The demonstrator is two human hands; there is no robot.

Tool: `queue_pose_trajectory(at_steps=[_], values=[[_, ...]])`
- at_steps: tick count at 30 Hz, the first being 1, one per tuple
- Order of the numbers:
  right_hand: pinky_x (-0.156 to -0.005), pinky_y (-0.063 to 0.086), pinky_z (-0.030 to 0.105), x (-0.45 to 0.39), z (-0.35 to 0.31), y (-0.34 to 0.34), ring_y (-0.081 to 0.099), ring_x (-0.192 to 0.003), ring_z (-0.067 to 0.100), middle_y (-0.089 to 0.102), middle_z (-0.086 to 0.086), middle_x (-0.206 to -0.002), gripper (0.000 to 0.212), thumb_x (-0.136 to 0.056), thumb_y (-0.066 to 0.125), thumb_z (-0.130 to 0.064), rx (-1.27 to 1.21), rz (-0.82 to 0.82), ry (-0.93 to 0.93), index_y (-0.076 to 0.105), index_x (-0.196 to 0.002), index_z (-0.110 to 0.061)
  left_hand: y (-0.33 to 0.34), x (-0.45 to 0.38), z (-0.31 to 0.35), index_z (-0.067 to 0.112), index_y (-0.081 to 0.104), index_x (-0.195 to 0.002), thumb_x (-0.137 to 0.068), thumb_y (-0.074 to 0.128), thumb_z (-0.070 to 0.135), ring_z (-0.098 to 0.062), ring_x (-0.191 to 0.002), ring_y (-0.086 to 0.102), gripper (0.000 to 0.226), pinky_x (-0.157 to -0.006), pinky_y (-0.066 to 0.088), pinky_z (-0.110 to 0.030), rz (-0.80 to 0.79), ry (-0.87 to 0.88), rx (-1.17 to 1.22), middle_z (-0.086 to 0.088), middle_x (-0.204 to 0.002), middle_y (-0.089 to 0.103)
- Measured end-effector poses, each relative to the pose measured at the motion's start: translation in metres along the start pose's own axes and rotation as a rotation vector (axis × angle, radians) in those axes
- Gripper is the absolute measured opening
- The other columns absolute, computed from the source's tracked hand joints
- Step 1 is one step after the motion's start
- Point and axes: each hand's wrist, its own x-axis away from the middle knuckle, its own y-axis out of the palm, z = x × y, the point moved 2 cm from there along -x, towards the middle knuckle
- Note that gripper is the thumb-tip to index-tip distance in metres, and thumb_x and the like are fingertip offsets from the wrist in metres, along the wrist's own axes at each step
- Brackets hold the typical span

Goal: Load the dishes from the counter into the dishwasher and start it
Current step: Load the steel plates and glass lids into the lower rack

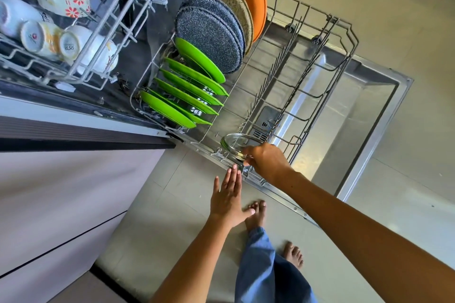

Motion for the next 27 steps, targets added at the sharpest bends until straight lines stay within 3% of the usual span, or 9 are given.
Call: queue_pose_trajectory(at_steps=[7,19,27], values=[[-0.076,0.054,0.033,-0.003,0.006,-0.008,0.064,-0.079,0.023,0.067,0.009,-0.092,0.022,-0.096,0.051,-0.018,0.025,0.050,-0.006,0.059,-0.116,-0.012,0.002,0.000,0.000,0.008,-0.024,-0.145,-0.085,0.044,0.068,-0.022,-0.141,-0.025,0.108,-0.106,-0.020,-0.042,0.005,0.000,-0.002,-0.008,-0.151,-0.033],[-0.070,0.054,0.036,0.013,0.008,-0.009,0.062,-0.072,0.023,0.064,0.006,-0.089,0.025,-0.096,0.045,-0.004,0.095,-0.030,-0.113,0.053,-0.118,-0.013,0.001,0.001,0.000,0.009,-0.026,-0.143,-0.085,0.046,0.066,-0.022,-0.142,-0.024,0.108,-0.106,-0.020,-0.041,0.020,-0.005,0.022,-0.008,-0.152,-0.030],[-0.071,0.055,0.037,0.002,0.003,-0.004,0.064,-0.075,0.025,0.068,0.009,-0.092,0.021,-0.095,0.050,-0.009,0.008,0.046,-0.037,0.059,-0.114,-0.012,0.000,0.000,0.000,0.009,-0.024,-0.144,-0.085,0.044,0.068,-0.022,-0.142,-0.023,0.109,-0.106,-0.020,-0.042,0.004,-0.012,0.009,-0.009,-0.152,-0.030]])
